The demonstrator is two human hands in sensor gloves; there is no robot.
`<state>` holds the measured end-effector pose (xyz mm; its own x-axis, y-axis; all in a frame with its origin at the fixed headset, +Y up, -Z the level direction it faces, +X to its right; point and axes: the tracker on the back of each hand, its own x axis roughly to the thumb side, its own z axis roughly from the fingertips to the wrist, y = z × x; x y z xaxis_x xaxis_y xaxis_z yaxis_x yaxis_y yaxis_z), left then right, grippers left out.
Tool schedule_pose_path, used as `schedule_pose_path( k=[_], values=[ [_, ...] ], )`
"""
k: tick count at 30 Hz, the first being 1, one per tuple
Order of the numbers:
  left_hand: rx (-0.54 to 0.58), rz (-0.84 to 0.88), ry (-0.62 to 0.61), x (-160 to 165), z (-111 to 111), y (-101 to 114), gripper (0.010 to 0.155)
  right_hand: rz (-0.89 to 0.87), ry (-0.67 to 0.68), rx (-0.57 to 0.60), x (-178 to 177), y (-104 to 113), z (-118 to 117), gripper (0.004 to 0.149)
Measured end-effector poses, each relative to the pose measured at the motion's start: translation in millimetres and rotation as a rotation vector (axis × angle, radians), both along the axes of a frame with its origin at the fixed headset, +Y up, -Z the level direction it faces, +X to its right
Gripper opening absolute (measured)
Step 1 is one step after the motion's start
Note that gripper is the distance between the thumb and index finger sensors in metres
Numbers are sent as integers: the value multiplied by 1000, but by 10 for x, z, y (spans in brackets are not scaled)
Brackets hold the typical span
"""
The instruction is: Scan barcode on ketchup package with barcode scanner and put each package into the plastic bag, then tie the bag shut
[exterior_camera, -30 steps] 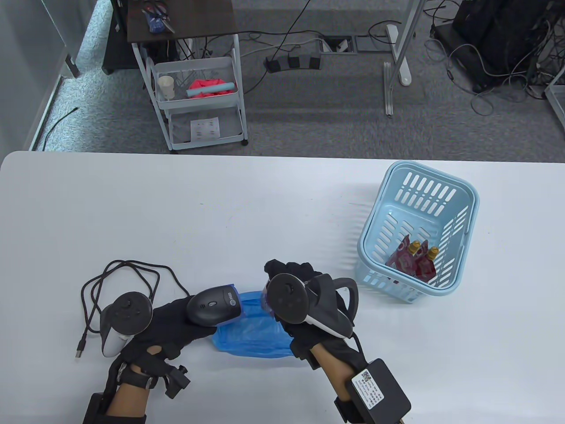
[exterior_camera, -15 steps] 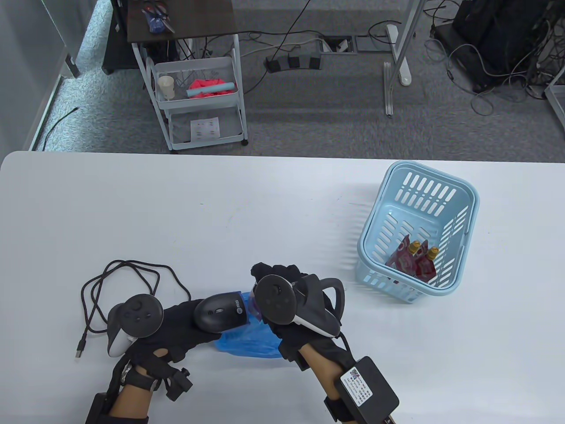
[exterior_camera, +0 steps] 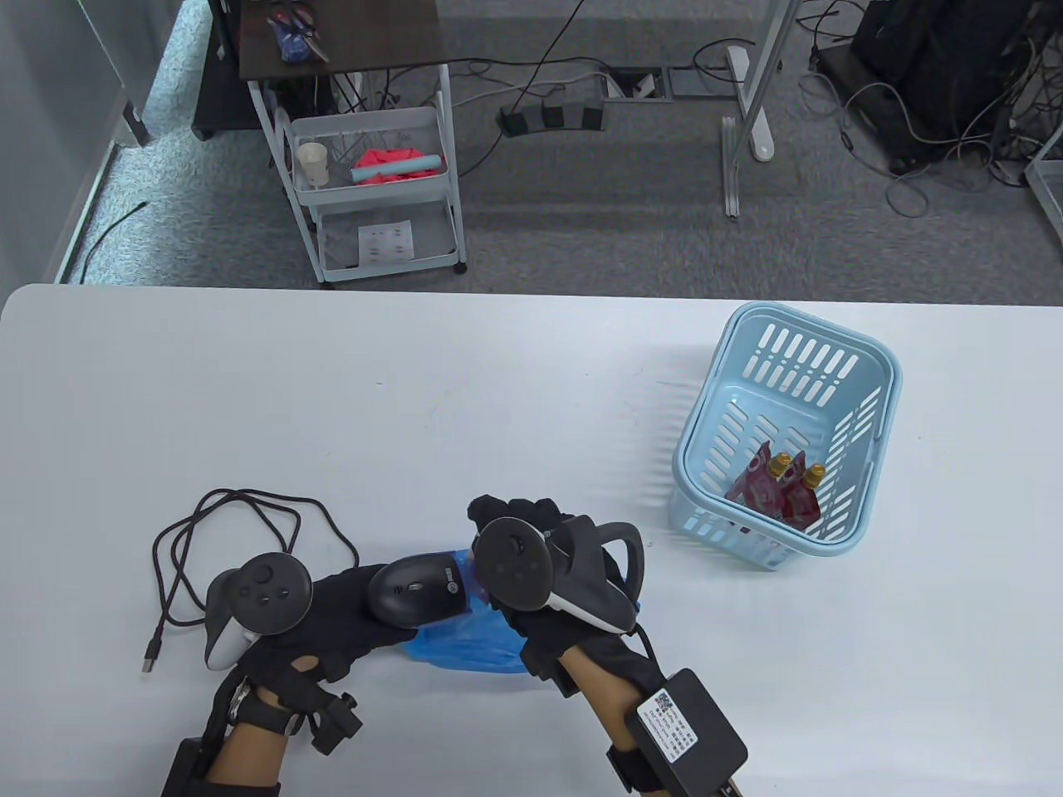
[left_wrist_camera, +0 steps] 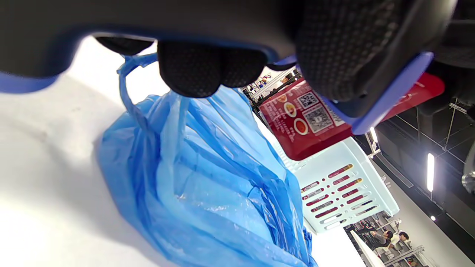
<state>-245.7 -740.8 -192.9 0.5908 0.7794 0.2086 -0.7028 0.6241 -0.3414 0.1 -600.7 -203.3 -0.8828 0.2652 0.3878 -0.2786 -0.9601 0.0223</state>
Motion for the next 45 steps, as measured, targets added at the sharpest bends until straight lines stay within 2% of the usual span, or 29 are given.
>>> schedule_pose_path(
  k=[17,31,45],
  values=[
    [-8,20,46,-64,-9,0,52,19,-8,-5,153,-37,50,46],
    [-16,26,77,-118,-15,4,52,55,-65,-69,540,-323,63,46],
    [-23,24,84,-125,-19,4,52,117,-65,-76,547,-551,25,46]
  ],
)
